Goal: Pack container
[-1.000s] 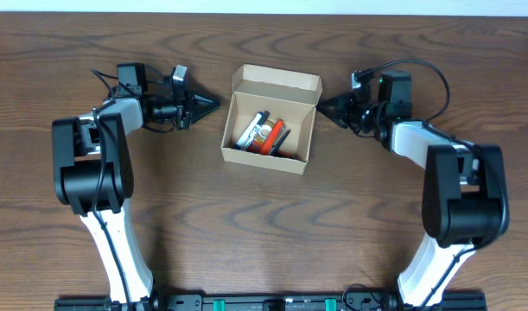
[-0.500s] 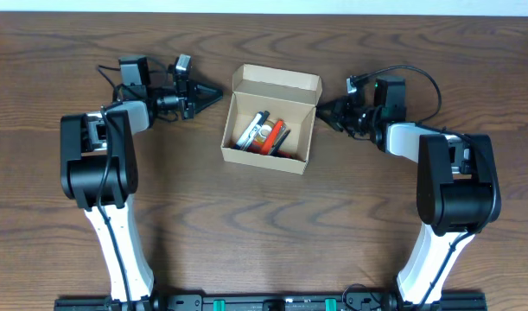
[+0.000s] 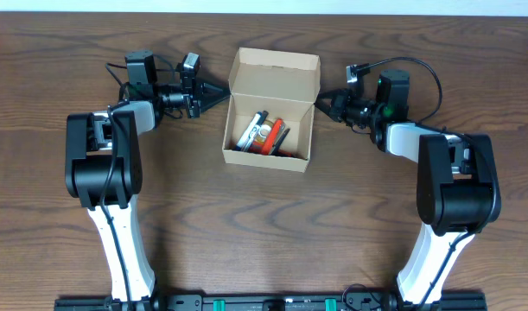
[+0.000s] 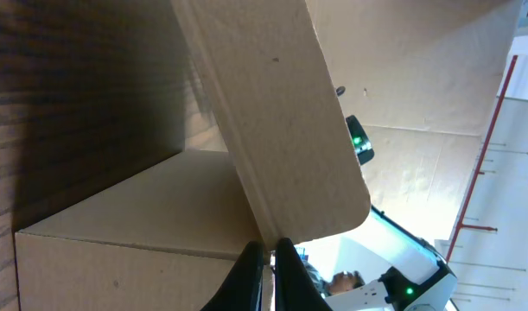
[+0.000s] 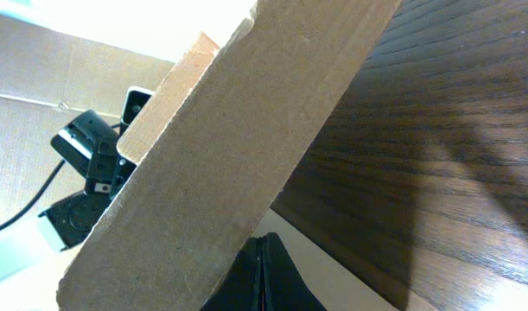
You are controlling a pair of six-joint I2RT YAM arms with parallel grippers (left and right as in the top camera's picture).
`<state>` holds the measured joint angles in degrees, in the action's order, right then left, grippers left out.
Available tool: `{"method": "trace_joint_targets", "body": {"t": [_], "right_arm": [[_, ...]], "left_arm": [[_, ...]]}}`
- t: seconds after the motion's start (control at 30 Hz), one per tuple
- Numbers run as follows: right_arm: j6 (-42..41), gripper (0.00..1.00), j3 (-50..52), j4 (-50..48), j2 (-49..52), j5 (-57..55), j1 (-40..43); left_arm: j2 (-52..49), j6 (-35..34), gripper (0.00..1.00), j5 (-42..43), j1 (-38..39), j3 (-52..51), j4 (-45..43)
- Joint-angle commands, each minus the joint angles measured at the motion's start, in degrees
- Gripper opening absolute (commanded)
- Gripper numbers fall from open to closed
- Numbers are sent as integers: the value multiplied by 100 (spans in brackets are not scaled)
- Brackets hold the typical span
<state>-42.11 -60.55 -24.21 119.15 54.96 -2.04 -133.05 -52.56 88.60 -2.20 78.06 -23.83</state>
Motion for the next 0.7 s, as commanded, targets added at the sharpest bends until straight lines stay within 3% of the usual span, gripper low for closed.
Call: {"method": "trace_joint_targets", "body": {"t": [0.0,0.67], "right_arm": [[-48,1,0,-81,57,297,-31],[44,1,-2,-608,57,763,-109]], "left_arm": [[-24,-20,6,142,-2,-17,-24],[-24,-42,6,195,-37,-17,-341]]}}
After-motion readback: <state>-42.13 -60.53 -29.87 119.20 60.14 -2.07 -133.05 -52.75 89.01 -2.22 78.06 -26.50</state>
